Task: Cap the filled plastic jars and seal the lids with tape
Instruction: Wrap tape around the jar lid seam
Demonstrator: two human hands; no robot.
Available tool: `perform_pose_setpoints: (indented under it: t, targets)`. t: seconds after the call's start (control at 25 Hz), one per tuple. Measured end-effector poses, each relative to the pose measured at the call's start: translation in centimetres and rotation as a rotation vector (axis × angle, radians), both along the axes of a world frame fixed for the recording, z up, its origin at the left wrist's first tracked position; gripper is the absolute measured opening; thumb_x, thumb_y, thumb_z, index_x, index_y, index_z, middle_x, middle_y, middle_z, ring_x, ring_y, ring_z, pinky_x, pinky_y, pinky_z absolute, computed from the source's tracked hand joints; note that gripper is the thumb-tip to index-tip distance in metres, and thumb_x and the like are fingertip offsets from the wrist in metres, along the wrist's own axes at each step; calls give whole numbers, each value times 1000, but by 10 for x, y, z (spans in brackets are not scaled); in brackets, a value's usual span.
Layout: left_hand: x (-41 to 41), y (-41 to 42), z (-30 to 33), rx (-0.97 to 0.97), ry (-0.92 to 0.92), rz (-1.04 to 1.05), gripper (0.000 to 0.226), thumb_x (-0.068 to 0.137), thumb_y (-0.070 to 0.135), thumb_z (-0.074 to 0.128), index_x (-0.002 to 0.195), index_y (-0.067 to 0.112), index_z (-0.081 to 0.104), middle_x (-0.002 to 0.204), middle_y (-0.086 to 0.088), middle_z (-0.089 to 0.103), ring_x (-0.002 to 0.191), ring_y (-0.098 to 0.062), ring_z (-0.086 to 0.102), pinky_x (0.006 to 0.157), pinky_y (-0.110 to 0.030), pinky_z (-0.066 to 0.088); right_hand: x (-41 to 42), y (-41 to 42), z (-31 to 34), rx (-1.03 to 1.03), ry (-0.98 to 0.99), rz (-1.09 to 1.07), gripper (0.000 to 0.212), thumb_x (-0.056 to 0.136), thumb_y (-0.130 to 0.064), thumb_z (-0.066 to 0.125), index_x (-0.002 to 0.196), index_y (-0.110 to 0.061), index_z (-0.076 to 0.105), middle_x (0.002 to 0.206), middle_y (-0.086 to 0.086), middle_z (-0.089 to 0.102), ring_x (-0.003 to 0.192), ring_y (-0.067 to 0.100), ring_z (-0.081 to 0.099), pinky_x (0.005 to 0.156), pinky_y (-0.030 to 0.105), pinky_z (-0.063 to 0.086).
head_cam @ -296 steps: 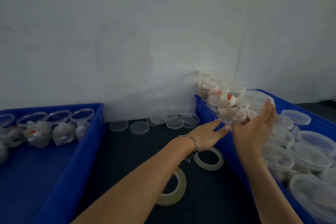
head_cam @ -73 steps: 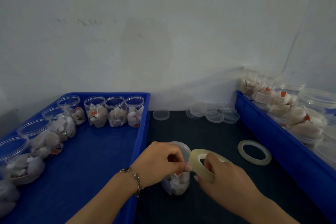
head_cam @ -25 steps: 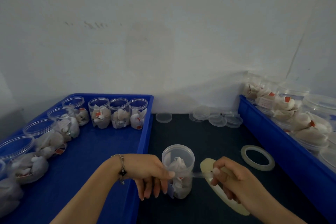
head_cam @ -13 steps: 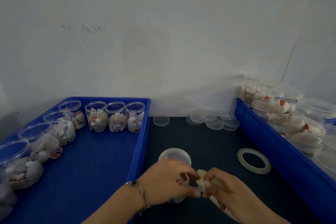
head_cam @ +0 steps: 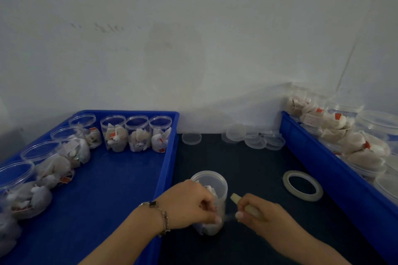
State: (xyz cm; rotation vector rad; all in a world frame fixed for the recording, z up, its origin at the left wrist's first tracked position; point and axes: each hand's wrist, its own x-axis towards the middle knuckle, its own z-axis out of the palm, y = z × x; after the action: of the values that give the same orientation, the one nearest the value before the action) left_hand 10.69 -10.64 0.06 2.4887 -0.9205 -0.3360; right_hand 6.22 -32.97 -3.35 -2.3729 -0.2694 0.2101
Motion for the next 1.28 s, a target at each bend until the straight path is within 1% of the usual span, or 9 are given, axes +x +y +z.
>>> perform_pose_setpoints:
  t: [0.08, 0.2, 0.36, 0.48, 0.72, 0.84, 1.08, 1.16, 1.28]
  targets:
    - [0, 3, 1, 110, -18, -6, 26, 84, 42, 64, 97, 20, 72, 95, 7, 70, 85, -2, 61, 83, -24, 50, 4, 3, -6, -50, -32, 33, 6, 89, -50, 55, 87, -47, 50, 81, -23, 60, 64, -5, 52, 58, 14, 43]
    - [0, 5, 4, 224, -132, 4, 24, 86, 40, 63, 95, 21, 73, 95, 6, 70, 87, -7, 61, 80, -24, 49, 9, 6, -12, -101, -78, 40, 6, 88, -53, 53, 90, -52, 48, 89, -34, 56, 77, -8, 54, 60, 14, 42]
    - [4, 3, 1, 304, -210, 68, 25, 86, 42, 59, 89, 20, 71, 85, 3, 69, 80, -10, 62, 75, -29, 52, 17, 8, -23, -77, -112, -53, 8, 87, -56, 51, 88, -49, 49, 86, -20, 60, 79, -4, 56, 62, 15, 42]
    - [7, 3, -3, 361, -260, 98, 30, 87, 44, 55, 85, 18, 70, 81, 0, 68, 78, -14, 63, 74, -34, 53, 23, 10, -29, -53, -132, -101, 10, 85, -56, 54, 86, -46, 51, 88, -26, 59, 84, -10, 54, 62, 13, 41]
    - [11, 4, -5, 399, -311, 126, 34, 88, 50, 52, 86, 19, 68, 84, 0, 66, 76, -13, 60, 68, -29, 51, 29, 13, -30, -29, -176, -105, 8, 84, -57, 54, 89, -53, 49, 95, -44, 50, 89, -17, 50, 61, 12, 38]
    - [12, 3, -5, 421, -320, 137, 36, 88, 52, 51, 87, 18, 65, 84, 0, 63, 76, -14, 59, 68, -28, 49, 30, 15, -32, -33, -201, -130, 7, 85, -56, 54, 88, -56, 47, 91, -41, 54, 92, -21, 48, 62, 11, 38]
    - [11, 2, -4, 451, -325, 176, 37, 89, 55, 50, 79, 20, 60, 73, 3, 57, 70, -12, 58, 67, -27, 49, 31, 19, -34, -37, -204, -121, 34, 87, -57, 51, 121, -53, 47, 101, -39, 44, 86, -25, 50, 68, 11, 41]
    - [12, 3, -5, 455, -327, 183, 38, 89, 55, 49, 76, 20, 57, 73, 3, 57, 70, -13, 58, 67, -28, 51, 31, 21, -35, -44, -195, -125, 37, 88, -58, 49, 124, -53, 45, 111, -35, 42, 83, -27, 47, 69, 10, 40]
    - [13, 4, -4, 500, -345, 214, 45, 88, 61, 46, 65, 23, 43, 64, 6, 45, 58, -9, 44, 56, -24, 39, 33, 22, -35, -49, -190, -143, 37, 88, -59, 48, 125, -52, 45, 127, -31, 44, 82, -25, 47, 71, 9, 38]
